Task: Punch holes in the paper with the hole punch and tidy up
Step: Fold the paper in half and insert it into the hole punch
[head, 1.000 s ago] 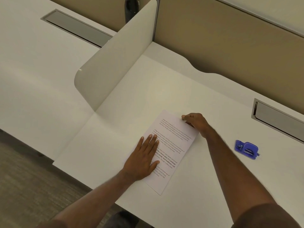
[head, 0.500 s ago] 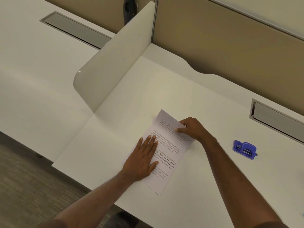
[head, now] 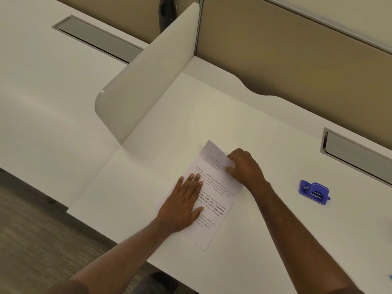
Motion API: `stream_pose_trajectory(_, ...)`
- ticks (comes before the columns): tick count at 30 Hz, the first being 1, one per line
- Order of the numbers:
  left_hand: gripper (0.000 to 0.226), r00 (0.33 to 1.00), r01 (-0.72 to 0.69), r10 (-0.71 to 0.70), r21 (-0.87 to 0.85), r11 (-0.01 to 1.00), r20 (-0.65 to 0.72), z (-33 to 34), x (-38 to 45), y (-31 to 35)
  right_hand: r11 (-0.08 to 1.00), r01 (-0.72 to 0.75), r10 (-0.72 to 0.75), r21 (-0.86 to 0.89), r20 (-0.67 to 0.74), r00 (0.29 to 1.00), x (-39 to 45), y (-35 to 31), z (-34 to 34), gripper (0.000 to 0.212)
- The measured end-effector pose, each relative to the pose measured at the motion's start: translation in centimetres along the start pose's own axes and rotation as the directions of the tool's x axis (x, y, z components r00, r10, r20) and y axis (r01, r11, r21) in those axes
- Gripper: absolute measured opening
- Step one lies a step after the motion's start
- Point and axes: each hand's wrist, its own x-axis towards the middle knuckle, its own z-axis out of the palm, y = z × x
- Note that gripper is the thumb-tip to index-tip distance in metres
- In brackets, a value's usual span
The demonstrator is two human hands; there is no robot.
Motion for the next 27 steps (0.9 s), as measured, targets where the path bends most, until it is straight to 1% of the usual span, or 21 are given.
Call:
stream_pose_trajectory(7, 0.074, 1.000, -0.001, 0.001, -0.011, 1.000, -0.008, 0.0, 0.0, 0.0, 0.987, -0.147, 0.146, 0.058, 0.016, 0.989, 0.7, -0.9, 0.0, 0.049)
stream_pose_trajectory(11, 0.075, 1.000, 0.002, -0.002, -0.013, 1.000, -0.008, 0.2, 0.0, 0.0, 0.959, -0.219, 0.215, 0.178, 0.045, 0.976, 1.5, -1.1, -0.3, 0.059)
stream_pose_trajectory(14, 0.075, 1.000, 0.006, -0.006, -0.012, 1.000, -0.002, 0.2, 0.1, -0.1, 0.943, -0.252, 0.240, 0.218, 0.080, 0.968, 2.3, -0.7, -0.6, 0.061)
stream_pose_trajectory(17, 0.075, 1.000, 0.007, -0.007, -0.012, 1.000, -0.001, 0.3, 0.1, -0.1, 0.922, -0.294, 0.265, 0.252, 0.145, 0.953, 3.2, -0.1, -1.2, 0.055)
stream_pose_trajectory(20, 0.075, 1.000, 0.010, -0.010, -0.010, 1.000, 0.002, 0.4, 0.0, -0.1, 0.876, -0.326, 0.259, 0.356, 0.223, 0.940, 3.9, 0.5, -1.6, 0.048)
stream_pose_trajectory(23, 0.075, 1.000, 0.008, -0.008, -0.011, 1.000, -0.002, 0.4, 0.1, -0.1, 0.848, -0.331, 0.248, 0.415, 0.241, 0.938, 4.1, 0.8, -1.8, 0.045)
stream_pose_trajectory(27, 0.075, 1.000, 0.004, -0.005, -0.020, 1.000, -0.013, 0.5, 0.0, -0.1, 0.844, -0.294, 0.198, 0.448, 0.249, 0.948, 4.4, 1.4, -1.8, 0.031)
